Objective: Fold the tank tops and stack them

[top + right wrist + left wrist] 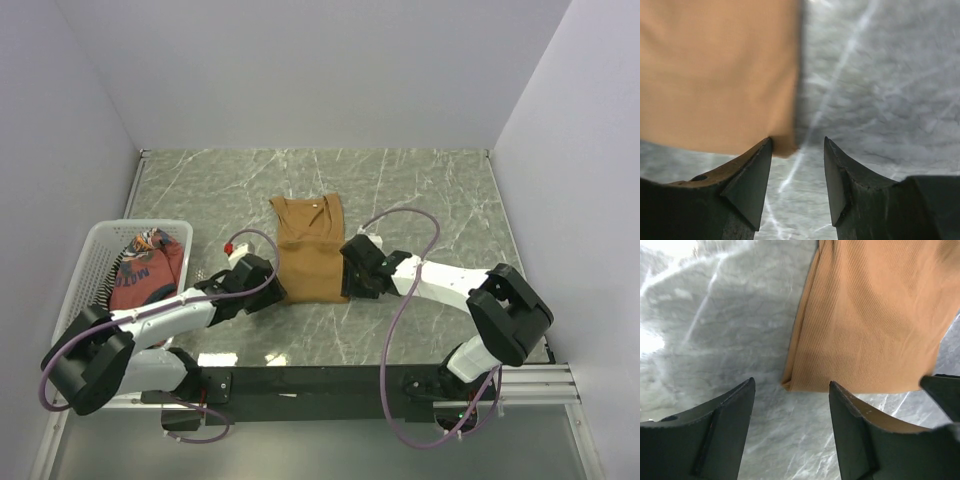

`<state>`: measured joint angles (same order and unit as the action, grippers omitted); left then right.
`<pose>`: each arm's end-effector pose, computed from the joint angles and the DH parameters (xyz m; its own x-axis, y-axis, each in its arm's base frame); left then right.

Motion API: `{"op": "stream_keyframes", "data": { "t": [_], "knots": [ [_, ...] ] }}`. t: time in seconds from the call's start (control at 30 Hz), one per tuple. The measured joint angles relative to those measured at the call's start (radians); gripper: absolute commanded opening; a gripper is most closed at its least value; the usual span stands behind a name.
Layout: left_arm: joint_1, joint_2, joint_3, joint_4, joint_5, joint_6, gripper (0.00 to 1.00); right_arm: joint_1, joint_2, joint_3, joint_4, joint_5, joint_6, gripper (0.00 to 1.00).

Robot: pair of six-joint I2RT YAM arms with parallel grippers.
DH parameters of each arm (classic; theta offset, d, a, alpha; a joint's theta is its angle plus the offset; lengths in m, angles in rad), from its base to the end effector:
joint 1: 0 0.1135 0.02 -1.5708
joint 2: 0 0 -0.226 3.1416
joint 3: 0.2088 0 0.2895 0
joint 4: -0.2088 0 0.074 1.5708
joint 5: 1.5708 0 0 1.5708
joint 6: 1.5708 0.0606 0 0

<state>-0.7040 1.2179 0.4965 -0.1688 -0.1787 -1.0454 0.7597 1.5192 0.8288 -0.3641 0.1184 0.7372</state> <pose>0.2191 -0.1719 0.0797 -0.7744 -0.4593 -0.4351 -0.2358 0.8478 -0.4751 0.2450 0.2229 0.0884 -0.8981 0.0676 -0.4345 -0.0511 0.9654 0.2558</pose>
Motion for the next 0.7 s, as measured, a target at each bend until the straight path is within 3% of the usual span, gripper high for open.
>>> {"op": "stream_keyframes", "data": {
  "t": [0.23, 0.47, 0.53, 0.57, 0.6, 0.67, 0.7],
  "knots": [
    [-0.011, 0.021, -0.014, 0.056, -0.002, -0.042, 0.62, 0.0, -0.001, -0.058, 0.055, -0.011, 0.056, 0.54],
    [-0.021, 0.08, -0.003, 0.106, -0.013, -0.08, 0.49, 0.0, -0.016, -0.092, 0.121, -0.024, 0.108, 0.52],
    [-0.034, 0.108, 0.013, 0.118, -0.025, -0.088, 0.41, 0.0, -0.016, -0.096, 0.133, -0.03, 0.114, 0.47],
    [-0.042, 0.124, 0.02, 0.121, -0.029, -0.091, 0.36, 0.0, -0.015, -0.096, 0.134, -0.031, 0.117, 0.39],
    [-0.051, 0.141, 0.031, 0.123, -0.034, -0.098, 0.22, 0.0, -0.014, -0.096, 0.134, -0.033, 0.119, 0.32],
    [-0.069, 0.174, 0.049, 0.122, -0.045, -0.107, 0.12, 0.001, -0.013, -0.096, 0.134, -0.034, 0.118, 0.15],
    [-0.078, 0.18, 0.057, 0.119, -0.048, -0.106, 0.06, 0.002, -0.013, -0.097, 0.133, -0.033, 0.118, 0.12]
  ]
}}
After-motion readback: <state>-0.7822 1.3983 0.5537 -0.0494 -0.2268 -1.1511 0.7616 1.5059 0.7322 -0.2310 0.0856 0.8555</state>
